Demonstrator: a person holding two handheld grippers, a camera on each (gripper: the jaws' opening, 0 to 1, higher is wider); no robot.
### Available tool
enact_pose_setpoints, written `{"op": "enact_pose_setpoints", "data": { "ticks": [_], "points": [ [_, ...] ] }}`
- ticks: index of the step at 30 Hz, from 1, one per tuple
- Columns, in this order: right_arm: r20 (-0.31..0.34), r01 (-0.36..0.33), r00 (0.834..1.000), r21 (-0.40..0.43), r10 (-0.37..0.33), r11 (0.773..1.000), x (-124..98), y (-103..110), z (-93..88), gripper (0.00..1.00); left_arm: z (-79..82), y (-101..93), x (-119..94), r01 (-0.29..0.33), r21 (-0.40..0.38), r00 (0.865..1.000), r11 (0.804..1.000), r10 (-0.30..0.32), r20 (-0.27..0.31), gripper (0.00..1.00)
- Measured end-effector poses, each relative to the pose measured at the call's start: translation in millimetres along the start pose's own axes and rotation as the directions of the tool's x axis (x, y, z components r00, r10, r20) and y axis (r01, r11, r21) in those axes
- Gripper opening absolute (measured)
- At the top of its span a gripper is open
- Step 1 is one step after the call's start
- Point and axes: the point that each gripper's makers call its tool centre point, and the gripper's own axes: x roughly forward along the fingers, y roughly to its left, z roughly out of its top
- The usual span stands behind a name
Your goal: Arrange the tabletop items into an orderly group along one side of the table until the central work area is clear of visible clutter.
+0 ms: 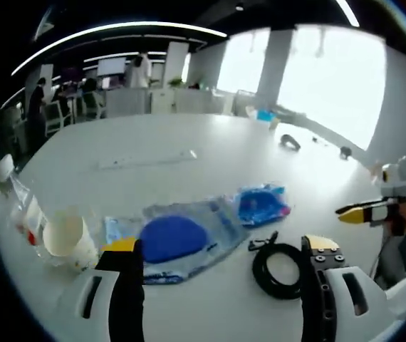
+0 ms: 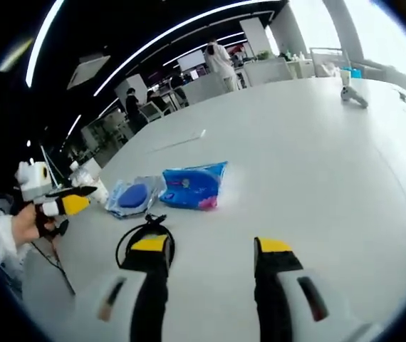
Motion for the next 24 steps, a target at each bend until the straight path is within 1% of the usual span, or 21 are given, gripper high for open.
{"op": "enact_pose_setpoints", "data": {
  "ticks": [4,9,11,14,15,17,23,24],
  "points": [
    [0.005,-0.016,1.000,-0.007,0.016,1.000,8,-5,10.7,0.45,6.4,-12.8,19,0.011,0.008,1.000,1.000,-0.011,-0.002,0.86],
    [-0.001,-0.040,0.999,-0.030,0.040,0.999,19,-10,19.2,0.45,7.8,-20.1,35,0.007,0.014,1.000,1.000,-0.007,-0.027,0.84],
    [-0.006,-0.048,0.999,-0.032,0.048,0.998,24,-13,21.2,0.44,9.8,-24.1,42,0.017,0.021,0.999,1.000,-0.016,-0.033,0.83],
    [-0.022,-0.054,0.998,-0.037,0.054,0.998,32,-16,23.7,0.43,10.4,-26.3,53,0.030,0.025,0.999,0.999,-0.029,-0.041,0.79],
    [-0.028,-0.057,0.998,-0.048,0.055,0.997,34,-16,24.3,0.42,8.4,-25.6,57,0.026,0.032,0.998,0.999,-0.024,-0.062,0.78],
    [-0.030,-0.064,0.998,-0.053,0.063,0.996,40,-17,27.8,0.42,9.2,-25.5,63,0.025,0.033,0.997,0.999,-0.022,-0.069,0.76],
    [-0.014,-0.081,0.997,-0.041,0.081,0.996,55,-17,41.9,0.39,10.7,-27.7,81,0.025,0.026,0.995,0.999,-0.023,-0.092,0.65],
    [-0.012,-0.083,0.996,-0.038,0.083,0.996,57,-17,43.3,0.38,11.0,-29.4,85,0.034,0.020,0.995,0.999,-0.032,-0.098,0.62]
  ]
}}
